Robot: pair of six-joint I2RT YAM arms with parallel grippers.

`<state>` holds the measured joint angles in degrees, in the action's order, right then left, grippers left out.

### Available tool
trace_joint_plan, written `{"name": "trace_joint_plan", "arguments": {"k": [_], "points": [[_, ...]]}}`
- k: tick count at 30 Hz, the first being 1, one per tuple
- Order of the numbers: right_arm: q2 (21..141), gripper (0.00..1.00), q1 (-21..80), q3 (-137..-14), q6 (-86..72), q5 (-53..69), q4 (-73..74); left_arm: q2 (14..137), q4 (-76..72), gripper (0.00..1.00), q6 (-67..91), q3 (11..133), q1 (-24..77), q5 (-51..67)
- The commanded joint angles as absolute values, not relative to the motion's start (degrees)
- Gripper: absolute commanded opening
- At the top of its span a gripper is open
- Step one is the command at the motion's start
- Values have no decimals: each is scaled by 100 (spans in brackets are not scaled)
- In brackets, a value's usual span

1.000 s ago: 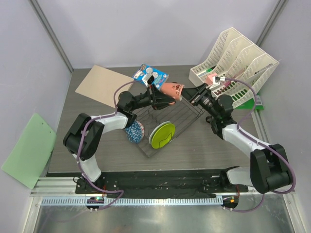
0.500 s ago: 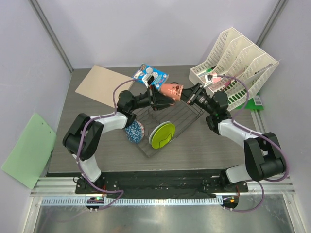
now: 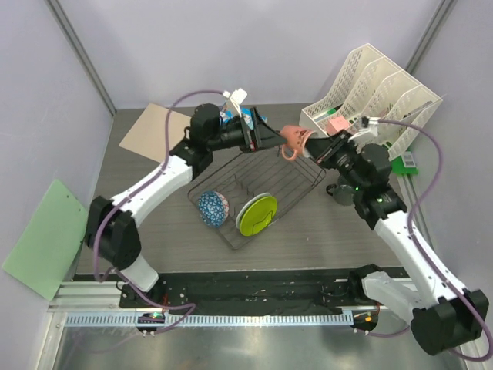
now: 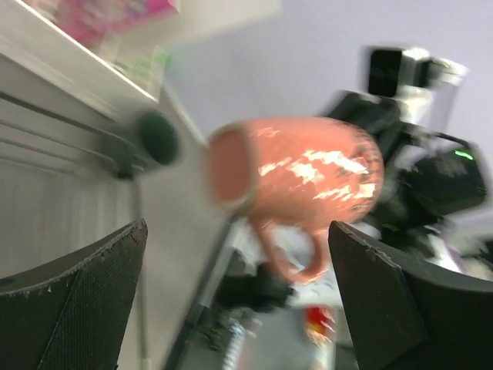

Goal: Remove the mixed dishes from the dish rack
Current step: Place the cup at the center of the board.

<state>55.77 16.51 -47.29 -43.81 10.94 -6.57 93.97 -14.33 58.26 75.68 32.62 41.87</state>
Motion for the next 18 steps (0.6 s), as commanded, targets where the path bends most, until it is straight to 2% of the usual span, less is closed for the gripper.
{"name": "trace_joint_plan", "arguments": {"k": [1, 7, 10, 14, 18], "points": [[5177, 1, 1547, -5615, -3744, -1192, 1666, 8684, 1966, 98, 3551, 8244, 3313, 2024], [5142, 1, 687, -5775, -4069, -1844, 3241, 7823, 2153, 98, 3691, 7306, 3331, 846], [5142, 1, 230, -5792, -4279, -2299, 3865, 7524, 2434, 98, 3683, 7085, 3410, 634], [5203, 1, 185, -6063, -5025, -3443, 4701, 7164, 2681, 97, 3674, 6857, 3489, 527], [5370, 1, 141, -6389, -5344, -3859, 5588, 6900, 2751, 97, 3692, 6768, 3524, 571]]}}
